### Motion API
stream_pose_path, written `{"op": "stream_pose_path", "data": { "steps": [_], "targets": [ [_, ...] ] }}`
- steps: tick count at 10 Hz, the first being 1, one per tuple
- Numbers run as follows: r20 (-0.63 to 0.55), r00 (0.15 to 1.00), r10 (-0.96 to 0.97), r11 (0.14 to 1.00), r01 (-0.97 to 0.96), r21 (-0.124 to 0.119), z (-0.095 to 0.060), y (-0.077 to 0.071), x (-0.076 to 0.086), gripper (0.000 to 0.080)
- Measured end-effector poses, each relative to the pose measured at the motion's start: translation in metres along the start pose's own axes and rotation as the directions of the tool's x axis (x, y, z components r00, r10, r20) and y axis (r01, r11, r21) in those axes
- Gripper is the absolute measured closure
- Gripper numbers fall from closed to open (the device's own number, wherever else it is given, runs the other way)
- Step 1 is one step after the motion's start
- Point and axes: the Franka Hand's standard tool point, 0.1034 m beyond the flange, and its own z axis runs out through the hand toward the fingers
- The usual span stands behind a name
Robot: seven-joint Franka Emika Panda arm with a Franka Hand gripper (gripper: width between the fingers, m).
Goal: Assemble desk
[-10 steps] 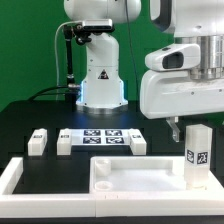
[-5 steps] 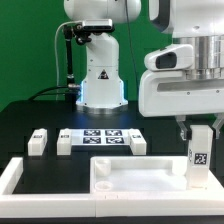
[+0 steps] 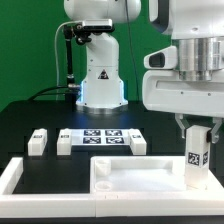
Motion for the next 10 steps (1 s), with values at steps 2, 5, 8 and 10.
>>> {"op": "stream_pose_path", "data": {
  "steps": [2, 5, 8, 10],
  "targets": [
    [0.021, 0.968, 0.252, 0.968, -0.252, 0.017, 0.0011, -0.0018, -0.0024, 0.0506],
    [0.041, 0.853, 0.52, 0.853, -0.521, 0.032, 0.0021, -0.0062, -0.0067, 0.0506],
    [0.054, 0.816, 0.576, 0.816, -0.578, 0.03, 0.0027, -0.0078, -0.0096, 0.0306],
    [0.029, 0.946, 0.322, 0.946, -0.323, 0.028, 0.0028, -0.0067, -0.0104, 0.0183]
  ]
}}
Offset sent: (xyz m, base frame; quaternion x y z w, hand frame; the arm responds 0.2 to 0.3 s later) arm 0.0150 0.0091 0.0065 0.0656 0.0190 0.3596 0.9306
